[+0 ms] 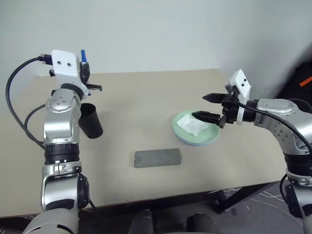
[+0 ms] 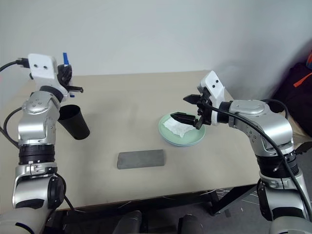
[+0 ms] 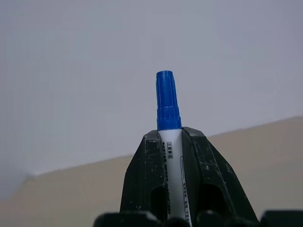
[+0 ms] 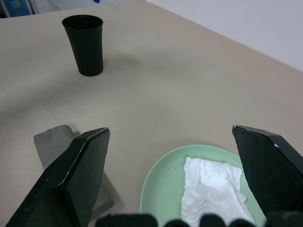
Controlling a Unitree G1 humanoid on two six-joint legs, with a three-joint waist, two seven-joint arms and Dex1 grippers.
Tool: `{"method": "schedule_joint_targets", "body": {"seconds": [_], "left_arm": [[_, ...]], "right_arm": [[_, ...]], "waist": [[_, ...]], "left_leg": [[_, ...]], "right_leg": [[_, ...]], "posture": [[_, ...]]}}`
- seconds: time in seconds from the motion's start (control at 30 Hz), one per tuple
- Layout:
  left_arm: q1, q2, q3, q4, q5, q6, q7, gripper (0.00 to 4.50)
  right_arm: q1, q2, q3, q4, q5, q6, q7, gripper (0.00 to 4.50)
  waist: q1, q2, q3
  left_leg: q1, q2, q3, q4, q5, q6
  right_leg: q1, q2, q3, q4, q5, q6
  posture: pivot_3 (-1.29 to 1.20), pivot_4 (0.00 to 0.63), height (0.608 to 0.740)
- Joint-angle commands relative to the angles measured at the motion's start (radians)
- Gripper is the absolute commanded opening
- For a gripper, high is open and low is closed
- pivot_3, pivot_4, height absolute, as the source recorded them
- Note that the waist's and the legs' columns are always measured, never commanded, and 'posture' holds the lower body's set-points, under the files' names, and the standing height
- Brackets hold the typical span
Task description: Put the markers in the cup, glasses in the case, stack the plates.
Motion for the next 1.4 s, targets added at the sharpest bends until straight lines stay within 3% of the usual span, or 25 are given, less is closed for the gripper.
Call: {"method": "schedule_joint_targets", "body": {"seconds": [0.03,0.47,0.83,0.87,1.2,1.23,1.4], "left_arm": [[0.041,0.002,0.019,-0.040,0.011,-0.066,0.012,0.08],[0.149,0.004,0.029,0.041,0.009,-0.219,0.006,0.08],[0.184,-0.005,0.031,0.065,-0.027,-0.233,-0.056,0.08],[0.185,-0.006,0.032,0.065,-0.030,-0.233,-0.064,0.81],[0.246,0.003,0.048,-0.014,-0.064,-0.201,-0.132,4.25],[0.255,0.018,0.053,-0.032,-0.084,-0.185,-0.166,4.45],[0.289,0.137,0.108,-0.088,-0.216,-0.101,-0.384,4.45]], "right_arm": [[-0.013,-0.008,-0.032,-0.024,0.002,-0.012,-0.002,4.50],[-0.026,-0.007,-0.024,-0.020,0.003,-0.007,0.007,4.50],[-0.021,-0.006,-0.030,-0.033,0.008,0.000,0.000,4.50],[-0.021,-0.006,-0.030,-0.034,0.008,0.001,-0.001,4.50],[0.004,-0.024,-0.044,-0.055,0.016,0.010,0.005,4.50],[0.011,-0.029,-0.048,-0.058,0.018,0.010,0.007,4.50],[0.053,-0.057,-0.070,-0.087,0.031,0.019,0.014,4.50]], "waist": [[0.000,0.000,0.000],[0.000,0.000,0.000],[0.000,0.000,0.000],[0.000,0.000,0.000],[0.000,0.000,0.000],[0.000,0.000,0.000],[0.000,0.000,0.000]], "left_leg": [[0.000,0.000,0.000,0.000,0.000,0.000],[0.000,0.000,0.000,0.000,0.000,0.000],[0.000,0.000,0.000,0.000,0.000,0.000],[0.000,0.000,0.000,-0.001,0.000,0.000],[0.000,0.001,0.000,-0.001,0.000,0.000],[0.000,0.001,0.000,-0.001,0.000,0.000],[-0.001,0.001,0.001,-0.001,0.000,0.000]], "right_leg": [[0.000,0.000,0.000,0.000,0.000,0.000],[-0.001,0.000,0.000,0.000,0.000,0.000],[-0.001,0.000,0.000,0.000,0.000,0.000],[-0.001,0.000,0.000,0.000,0.000,0.000],[-0.001,0.000,0.000,0.000,0.000,0.000],[-0.001,0.000,0.000,0.000,0.000,0.000],[-0.005,0.000,0.000,0.000,0.000,0.000]], "posture": [[0.00,0.000,0.740],[0.00,0.000,0.740],[0.00,0.000,0.740],[0.00,0.000,0.740],[0.00,0.000,0.740],[0.00,0.000,0.740],[0.00,0.000,0.740]]}}
